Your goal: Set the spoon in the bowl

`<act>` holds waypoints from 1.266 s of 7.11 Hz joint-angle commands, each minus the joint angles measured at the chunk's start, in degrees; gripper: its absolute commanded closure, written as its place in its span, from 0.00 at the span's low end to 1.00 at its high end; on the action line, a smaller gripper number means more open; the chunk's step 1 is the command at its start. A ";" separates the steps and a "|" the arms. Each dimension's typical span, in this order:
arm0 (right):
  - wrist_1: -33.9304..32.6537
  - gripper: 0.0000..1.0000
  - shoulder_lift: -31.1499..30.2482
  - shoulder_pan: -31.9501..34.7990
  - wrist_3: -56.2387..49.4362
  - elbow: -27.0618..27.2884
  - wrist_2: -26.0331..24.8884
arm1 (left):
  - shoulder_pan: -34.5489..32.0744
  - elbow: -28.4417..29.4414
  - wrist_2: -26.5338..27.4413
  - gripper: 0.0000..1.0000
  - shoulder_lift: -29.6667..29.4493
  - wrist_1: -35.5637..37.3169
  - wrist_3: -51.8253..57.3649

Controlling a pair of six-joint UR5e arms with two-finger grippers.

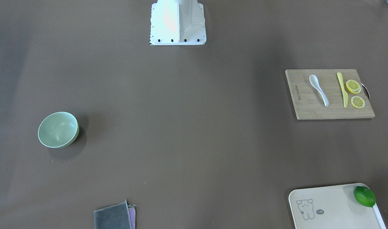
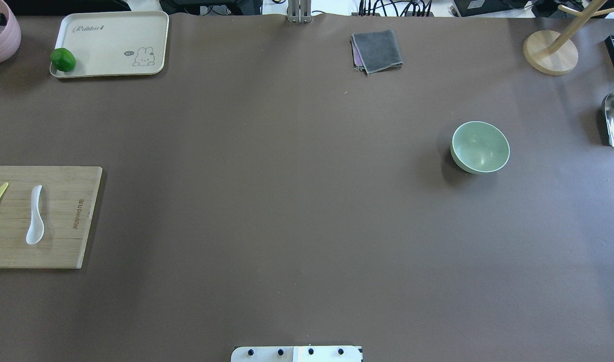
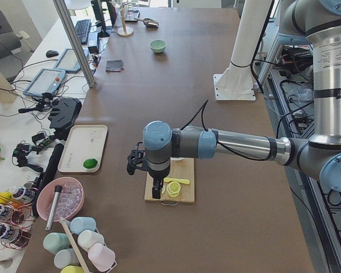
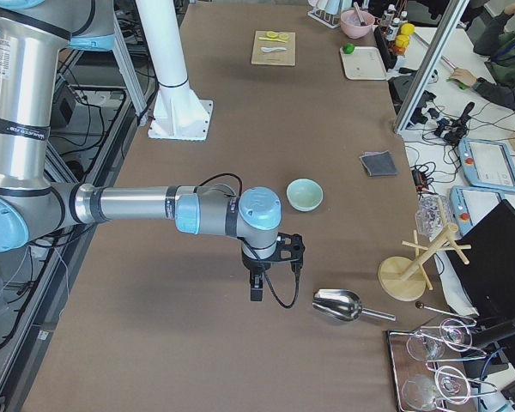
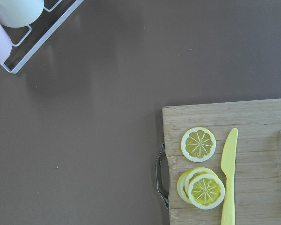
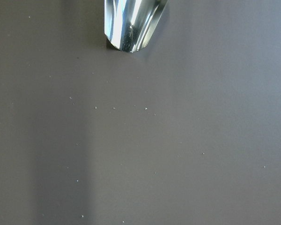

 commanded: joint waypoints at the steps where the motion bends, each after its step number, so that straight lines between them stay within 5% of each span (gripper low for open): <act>1: 0.03 0.00 0.00 0.00 0.00 0.00 -0.09 | 0.37 -0.03 0.61 0.02 -0.07 -0.48 0.09; 5: 0.38 0.00 1.14 -0.09 0.00 1.48 0.00 | 0.29 -0.21 0.61 0.02 -0.50 -2.06 -0.17; 9: 21.07 0.00 1.85 0.00 10.37 1.41 -1.05 | 0.29 0.23 0.44 0.02 -3.49 -8.37 -0.70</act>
